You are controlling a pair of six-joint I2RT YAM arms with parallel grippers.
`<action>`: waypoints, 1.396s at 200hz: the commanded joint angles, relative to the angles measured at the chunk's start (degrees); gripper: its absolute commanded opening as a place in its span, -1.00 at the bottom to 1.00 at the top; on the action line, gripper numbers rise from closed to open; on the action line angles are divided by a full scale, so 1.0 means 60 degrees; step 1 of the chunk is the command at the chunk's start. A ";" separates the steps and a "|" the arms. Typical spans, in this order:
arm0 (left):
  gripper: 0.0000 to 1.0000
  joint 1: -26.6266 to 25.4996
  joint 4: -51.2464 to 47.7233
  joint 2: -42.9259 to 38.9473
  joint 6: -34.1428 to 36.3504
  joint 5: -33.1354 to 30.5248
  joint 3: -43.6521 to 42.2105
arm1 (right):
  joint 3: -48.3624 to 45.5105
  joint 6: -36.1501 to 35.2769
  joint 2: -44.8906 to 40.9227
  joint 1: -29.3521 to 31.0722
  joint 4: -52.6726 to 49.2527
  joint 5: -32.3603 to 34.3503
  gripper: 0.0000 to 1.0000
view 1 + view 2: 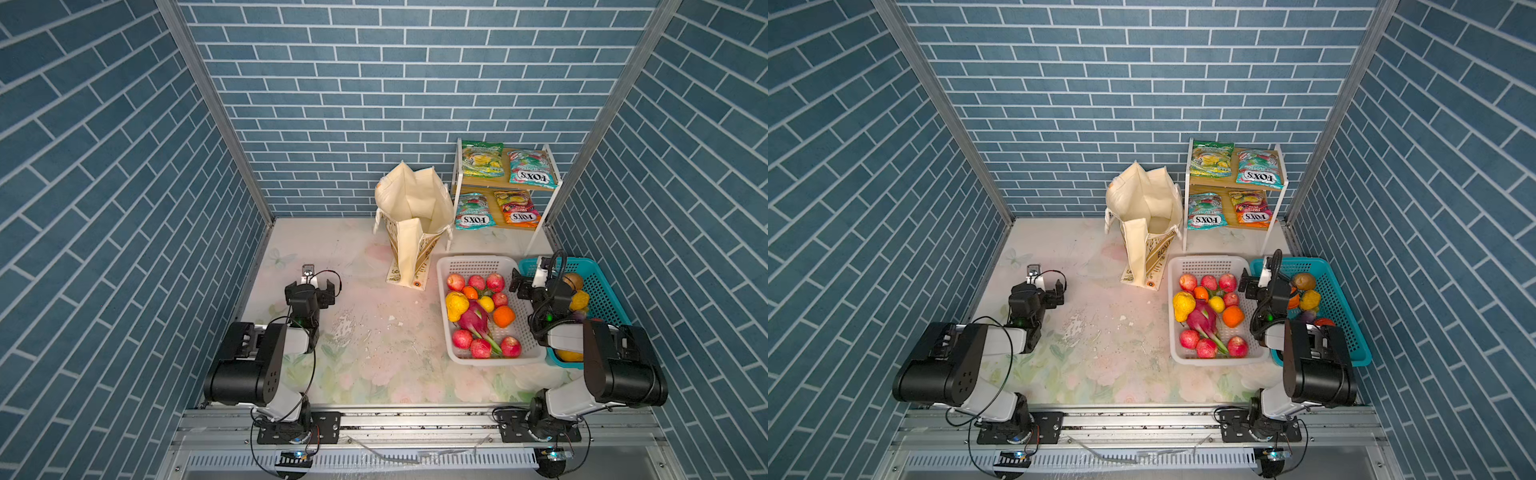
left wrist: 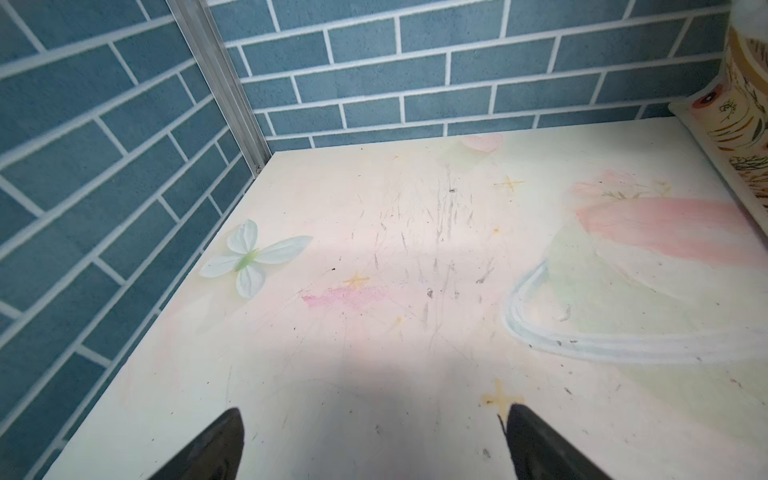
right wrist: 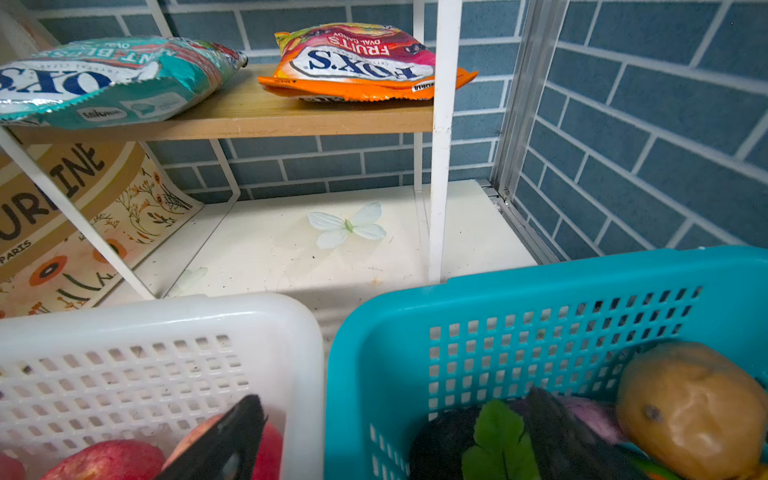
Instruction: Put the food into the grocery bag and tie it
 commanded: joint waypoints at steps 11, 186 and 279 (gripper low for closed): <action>0.99 0.0006 -0.0043 -0.0017 0.0102 0.0059 0.0166 | -0.0087 -0.0218 0.0258 0.0071 -0.0997 -0.0360 0.98; 0.99 0.0006 -0.0045 0.0010 0.0088 0.0056 0.0167 | -0.0101 -0.0233 0.0248 0.0071 -0.0982 -0.0359 0.98; 0.94 -0.0046 -0.0951 -0.0792 0.0041 -0.0362 0.0320 | -0.0099 -0.0213 0.0244 0.0071 -0.0985 -0.0367 0.98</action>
